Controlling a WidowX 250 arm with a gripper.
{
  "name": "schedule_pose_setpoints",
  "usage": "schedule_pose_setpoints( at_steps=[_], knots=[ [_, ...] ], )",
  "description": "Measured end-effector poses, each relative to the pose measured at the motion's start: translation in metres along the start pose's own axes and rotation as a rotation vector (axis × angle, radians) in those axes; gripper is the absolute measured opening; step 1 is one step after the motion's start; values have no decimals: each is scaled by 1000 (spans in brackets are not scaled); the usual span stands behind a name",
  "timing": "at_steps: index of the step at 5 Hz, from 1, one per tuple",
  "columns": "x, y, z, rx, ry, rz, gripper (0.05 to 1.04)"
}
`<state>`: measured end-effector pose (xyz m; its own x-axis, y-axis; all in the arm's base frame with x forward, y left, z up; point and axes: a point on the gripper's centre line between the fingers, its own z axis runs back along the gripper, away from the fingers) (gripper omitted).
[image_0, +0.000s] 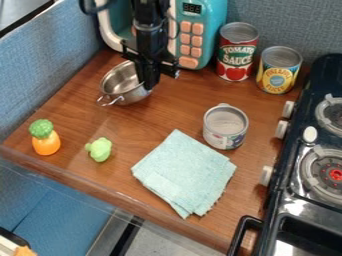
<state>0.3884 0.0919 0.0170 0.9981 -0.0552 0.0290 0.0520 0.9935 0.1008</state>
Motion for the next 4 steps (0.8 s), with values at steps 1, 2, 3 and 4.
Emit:
schedule_pose_setpoints(
  at_steps=[1,2,3,4],
  knots=[
    [6,12,-12,23,29,17,62],
    [3,17,-18,35,44,22,87],
    [-6,15,-25,31,71,36,255],
    [-16,11,-26,14,70,56,548]
  ],
)
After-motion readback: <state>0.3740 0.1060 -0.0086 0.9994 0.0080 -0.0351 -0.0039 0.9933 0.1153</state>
